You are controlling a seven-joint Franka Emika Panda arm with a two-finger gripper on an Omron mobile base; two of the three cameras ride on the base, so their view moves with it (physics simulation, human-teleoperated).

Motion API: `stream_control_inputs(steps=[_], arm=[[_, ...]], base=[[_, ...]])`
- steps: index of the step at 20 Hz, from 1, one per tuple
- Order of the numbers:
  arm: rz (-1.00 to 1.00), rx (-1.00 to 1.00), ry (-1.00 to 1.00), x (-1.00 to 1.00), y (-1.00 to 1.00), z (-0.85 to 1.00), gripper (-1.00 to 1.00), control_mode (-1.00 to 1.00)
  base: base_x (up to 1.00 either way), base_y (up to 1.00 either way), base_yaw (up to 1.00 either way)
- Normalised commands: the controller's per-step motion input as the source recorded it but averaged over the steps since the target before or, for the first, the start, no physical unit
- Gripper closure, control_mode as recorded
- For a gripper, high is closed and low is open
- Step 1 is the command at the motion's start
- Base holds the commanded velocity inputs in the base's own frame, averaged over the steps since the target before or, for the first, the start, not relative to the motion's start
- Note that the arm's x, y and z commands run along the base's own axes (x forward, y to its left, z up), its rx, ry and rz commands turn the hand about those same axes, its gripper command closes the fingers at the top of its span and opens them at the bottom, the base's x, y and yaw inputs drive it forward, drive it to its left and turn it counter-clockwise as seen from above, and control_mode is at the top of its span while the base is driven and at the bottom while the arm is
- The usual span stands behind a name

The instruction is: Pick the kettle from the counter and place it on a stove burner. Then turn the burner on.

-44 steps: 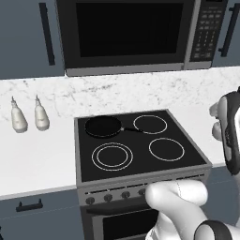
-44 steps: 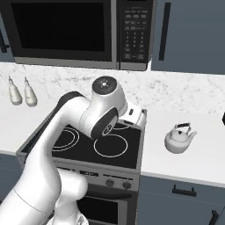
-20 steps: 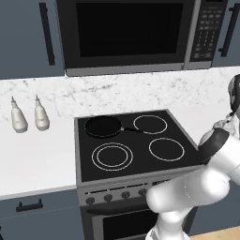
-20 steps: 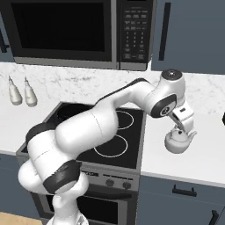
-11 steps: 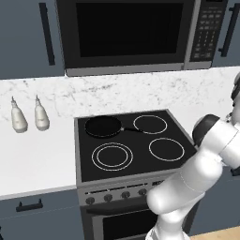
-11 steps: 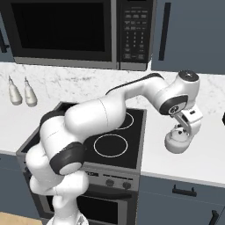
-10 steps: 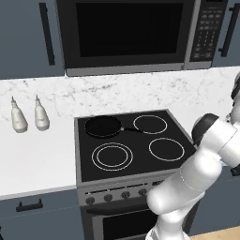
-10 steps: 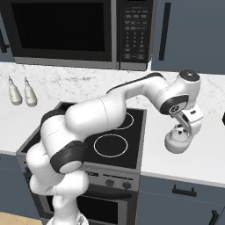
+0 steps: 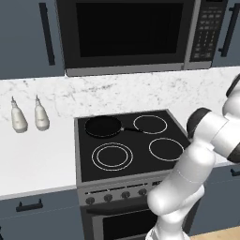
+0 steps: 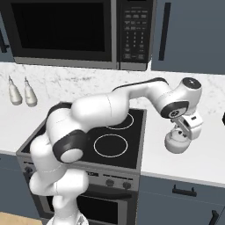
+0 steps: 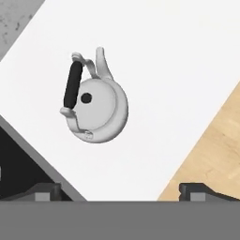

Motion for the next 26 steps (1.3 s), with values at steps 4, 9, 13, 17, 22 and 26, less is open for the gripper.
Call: stream_control_inputs(steps=[4,9,13,17,22,26], arm=[[0.0,0.0,0.0,0.42,0.0,-0.33,-1.0,-1.0],[0.0,0.0,-0.04,0.46,0.0,-0.14,-1.0,-1.0],[0.0,0.0,0.01,0.38,-0.03,-0.04,-1.0,-1.0],[0.0,0.0,0.0,0.39,-0.08,-0.17,-1.0,-1.0],[0.0,-0.01,0.0,0.3,-0.03,-0.31,-1.0,-1.0],[0.0,-0.01,0.0,0.25,-0.05,-0.27,-1.0,-1.0]], base=[[0.0,0.0,0.0],[0.0,0.0,0.0],[0.0,0.0,0.0],[0.0,0.0,0.0],[0.0,0.0,0.0],[0.0,0.0,0.0]])
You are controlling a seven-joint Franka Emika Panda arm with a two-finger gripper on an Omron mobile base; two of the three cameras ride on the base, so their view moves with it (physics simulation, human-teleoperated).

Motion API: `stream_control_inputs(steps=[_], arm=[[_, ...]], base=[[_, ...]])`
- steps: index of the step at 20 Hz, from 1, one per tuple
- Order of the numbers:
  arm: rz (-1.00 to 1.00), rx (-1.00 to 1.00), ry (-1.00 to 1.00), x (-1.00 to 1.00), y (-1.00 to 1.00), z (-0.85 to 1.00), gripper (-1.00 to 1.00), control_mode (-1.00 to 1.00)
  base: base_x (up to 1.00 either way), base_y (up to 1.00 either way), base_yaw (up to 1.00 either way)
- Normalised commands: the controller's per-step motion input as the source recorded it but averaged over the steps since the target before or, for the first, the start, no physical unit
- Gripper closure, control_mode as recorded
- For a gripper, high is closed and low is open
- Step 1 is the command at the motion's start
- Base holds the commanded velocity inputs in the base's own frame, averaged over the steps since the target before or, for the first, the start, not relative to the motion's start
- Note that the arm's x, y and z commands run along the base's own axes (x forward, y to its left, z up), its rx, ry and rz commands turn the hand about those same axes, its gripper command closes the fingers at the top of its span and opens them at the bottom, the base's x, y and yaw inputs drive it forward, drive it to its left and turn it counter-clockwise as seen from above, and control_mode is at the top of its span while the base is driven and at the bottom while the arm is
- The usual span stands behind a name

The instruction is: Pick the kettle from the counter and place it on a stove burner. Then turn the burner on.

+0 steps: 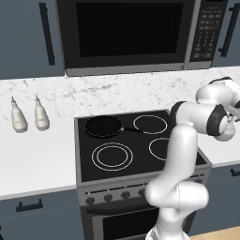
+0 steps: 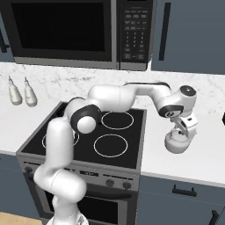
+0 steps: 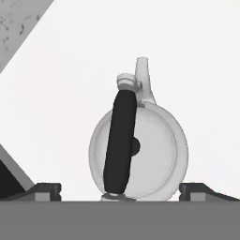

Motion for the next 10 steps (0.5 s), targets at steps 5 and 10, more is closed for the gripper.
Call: stream_control_inputs(steps=[5,10], arm=[[0.0,-0.01,0.0,0.24,-0.08,-0.24,-1.0,-1.0],[0.0,-0.01,0.0,0.1,0.0,-0.11,1.0,-1.0]], base=[[0.0,0.0,0.0],[0.0,0.0,0.0]])
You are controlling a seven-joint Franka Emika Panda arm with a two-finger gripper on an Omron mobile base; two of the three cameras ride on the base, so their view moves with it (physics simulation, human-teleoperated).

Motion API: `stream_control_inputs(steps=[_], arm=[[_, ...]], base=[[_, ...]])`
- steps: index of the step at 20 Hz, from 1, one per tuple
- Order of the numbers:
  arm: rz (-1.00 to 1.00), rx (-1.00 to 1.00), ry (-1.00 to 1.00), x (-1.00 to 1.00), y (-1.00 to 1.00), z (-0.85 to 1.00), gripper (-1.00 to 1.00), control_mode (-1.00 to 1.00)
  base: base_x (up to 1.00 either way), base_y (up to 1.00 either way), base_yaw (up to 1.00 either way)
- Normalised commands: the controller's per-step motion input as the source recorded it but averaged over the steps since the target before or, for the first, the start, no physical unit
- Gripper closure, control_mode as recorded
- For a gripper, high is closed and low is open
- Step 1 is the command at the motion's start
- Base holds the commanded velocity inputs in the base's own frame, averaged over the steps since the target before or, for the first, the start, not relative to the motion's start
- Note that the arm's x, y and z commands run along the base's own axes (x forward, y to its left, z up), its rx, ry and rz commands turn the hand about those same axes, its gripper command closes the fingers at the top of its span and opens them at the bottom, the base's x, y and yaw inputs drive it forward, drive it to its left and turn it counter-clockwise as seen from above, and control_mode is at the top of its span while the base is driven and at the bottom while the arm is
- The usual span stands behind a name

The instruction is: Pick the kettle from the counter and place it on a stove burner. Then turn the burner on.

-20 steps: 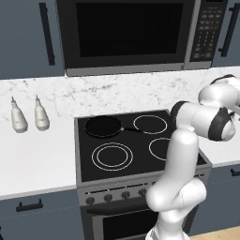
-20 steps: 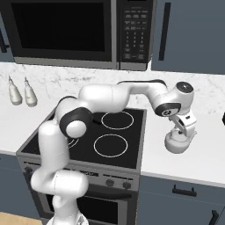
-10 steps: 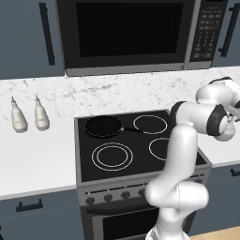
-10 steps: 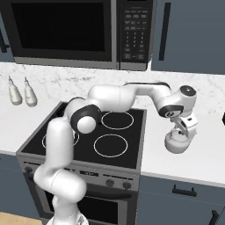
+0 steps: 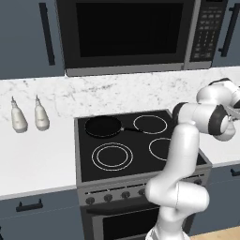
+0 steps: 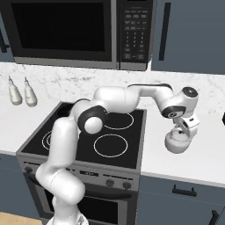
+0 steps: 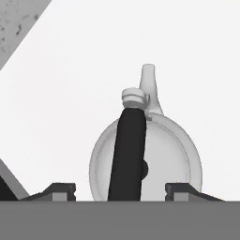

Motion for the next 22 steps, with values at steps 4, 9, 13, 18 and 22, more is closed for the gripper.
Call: stream_control_inputs(steps=[4,9,13,18,22], arm=[[0.0,0.0,0.0,0.0,0.0,0.0,1.0,-1.0],[0.0,0.0,0.0,0.0,0.0,0.0,1.0,-1.0],[0.0,0.0,-0.07,-0.14,0.0,0.0,1.0,-1.0],[0.0,0.0,-0.23,-0.57,0.26,0.13,1.0,-1.0],[0.0,0.0,-0.28,-0.56,0.68,0.26,1.0,-1.0]], base=[[0.0,0.0,0.0],[0.0,0.0,0.0],[0.0,0.0,0.0],[0.0,0.0,0.0],[0.0,0.0,0.0]])
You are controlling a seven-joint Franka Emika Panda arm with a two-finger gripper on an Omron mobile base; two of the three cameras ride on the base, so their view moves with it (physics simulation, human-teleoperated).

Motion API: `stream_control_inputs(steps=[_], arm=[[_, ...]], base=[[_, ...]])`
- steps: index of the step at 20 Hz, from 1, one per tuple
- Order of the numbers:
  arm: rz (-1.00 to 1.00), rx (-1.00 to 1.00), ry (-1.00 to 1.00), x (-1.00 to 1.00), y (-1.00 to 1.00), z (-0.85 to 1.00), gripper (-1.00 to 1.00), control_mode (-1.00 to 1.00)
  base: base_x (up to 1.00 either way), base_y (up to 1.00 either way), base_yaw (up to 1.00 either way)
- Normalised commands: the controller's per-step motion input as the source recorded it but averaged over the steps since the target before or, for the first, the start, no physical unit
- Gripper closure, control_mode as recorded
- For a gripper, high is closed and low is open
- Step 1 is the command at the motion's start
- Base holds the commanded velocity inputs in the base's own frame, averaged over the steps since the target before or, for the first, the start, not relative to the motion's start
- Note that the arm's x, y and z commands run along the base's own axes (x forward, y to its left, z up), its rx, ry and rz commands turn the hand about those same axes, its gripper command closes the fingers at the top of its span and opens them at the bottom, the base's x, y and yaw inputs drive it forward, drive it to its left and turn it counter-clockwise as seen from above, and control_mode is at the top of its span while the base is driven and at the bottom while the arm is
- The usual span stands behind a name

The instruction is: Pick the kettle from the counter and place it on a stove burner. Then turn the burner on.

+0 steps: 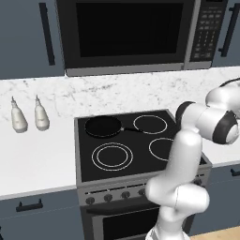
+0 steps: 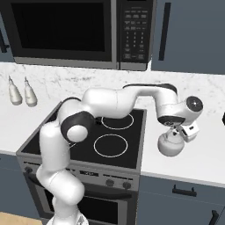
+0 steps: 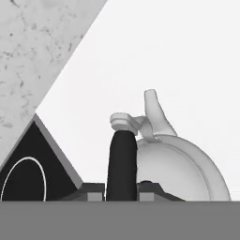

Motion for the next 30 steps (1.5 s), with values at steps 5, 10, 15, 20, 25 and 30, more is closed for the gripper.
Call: stream_control_inputs(steps=[5,10,15,20,25,30], arm=[[0.0,-0.05,-0.34,-0.38,0.98,0.55,1.0,-1.0],[0.0,-0.16,-0.1,-0.13,1.0,0.85,1.0,-1.0],[0.0,-0.14,0.09,-0.06,1.0,0.68,1.0,-1.0],[0.03,-0.14,0.3,0.0,1.0,0.3,1.0,-1.0],[0.11,-0.14,0.15,0.0,0.78,0.0,1.0,-1.0],[0.05,0.0,0.0,0.0,0.48,0.0,1.0,-1.0]], base=[[0.0,0.0,0.0],[0.0,0.0,0.0],[0.0,0.0,0.0],[0.0,0.0,0.0],[0.0,0.0,0.0],[0.0,0.0,0.0]])
